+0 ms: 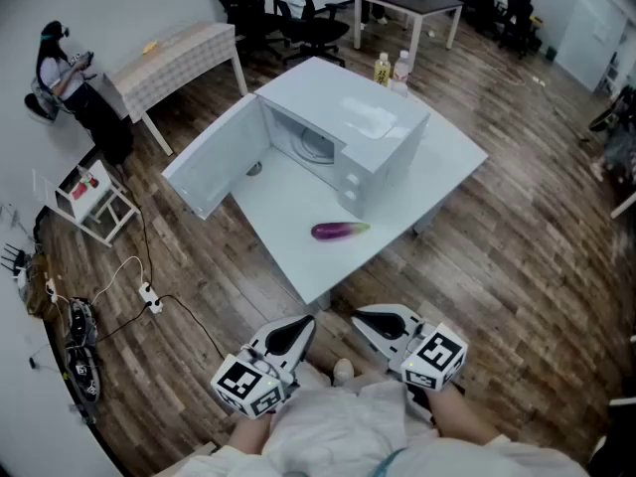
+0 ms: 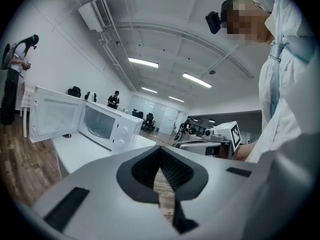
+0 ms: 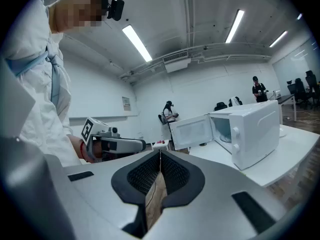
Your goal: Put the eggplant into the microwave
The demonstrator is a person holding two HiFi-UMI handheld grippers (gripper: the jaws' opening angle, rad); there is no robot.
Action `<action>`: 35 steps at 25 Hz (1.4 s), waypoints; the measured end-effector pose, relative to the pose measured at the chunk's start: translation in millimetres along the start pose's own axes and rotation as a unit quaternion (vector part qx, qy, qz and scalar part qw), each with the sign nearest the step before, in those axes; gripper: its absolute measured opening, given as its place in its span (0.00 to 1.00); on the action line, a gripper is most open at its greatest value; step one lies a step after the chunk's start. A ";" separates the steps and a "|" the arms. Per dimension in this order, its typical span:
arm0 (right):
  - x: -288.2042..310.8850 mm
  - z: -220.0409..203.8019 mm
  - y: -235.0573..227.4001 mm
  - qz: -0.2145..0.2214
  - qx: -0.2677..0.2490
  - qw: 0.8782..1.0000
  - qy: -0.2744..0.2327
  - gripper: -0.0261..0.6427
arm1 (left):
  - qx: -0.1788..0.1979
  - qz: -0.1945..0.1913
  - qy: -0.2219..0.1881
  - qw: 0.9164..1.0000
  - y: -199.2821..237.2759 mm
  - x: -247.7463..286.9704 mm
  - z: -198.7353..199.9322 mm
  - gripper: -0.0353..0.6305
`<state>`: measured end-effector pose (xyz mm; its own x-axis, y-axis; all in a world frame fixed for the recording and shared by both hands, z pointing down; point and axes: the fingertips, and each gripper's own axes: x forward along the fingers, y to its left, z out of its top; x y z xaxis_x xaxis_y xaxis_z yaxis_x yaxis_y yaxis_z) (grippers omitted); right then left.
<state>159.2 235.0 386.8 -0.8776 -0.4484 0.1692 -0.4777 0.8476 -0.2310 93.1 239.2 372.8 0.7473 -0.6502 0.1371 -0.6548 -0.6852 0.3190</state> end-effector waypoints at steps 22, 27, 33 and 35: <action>5.5 2.0 -20.9 0.012 -0.005 1.000 0.006 0.10 | 0.001 0.000 0.015 1.000 5.2 14.0 3.7 0.06; 15.0 1.2 -33.8 0.007 -0.018 1.000 0.021 0.10 | -0.004 0.004 0.017 1.000 21.5 9.2 1.6 0.06; 38.4 -4.8 -54.8 0.005 -0.057 0.997 0.060 0.14 | -0.013 0.001 0.012 1.000 56.0 15.4 8.4 0.06; 48.9 -10.2 -63.6 0.003 -0.063 0.995 0.082 0.23 | -0.014 -0.004 0.012 1.000 69.8 18.6 12.9 0.06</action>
<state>147.1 162.0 419.5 -0.8569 -0.3998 0.3255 -0.4546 0.8837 -0.1113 59.8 175.1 385.5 0.7555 -0.6360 0.1574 -0.6455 -0.6812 0.3454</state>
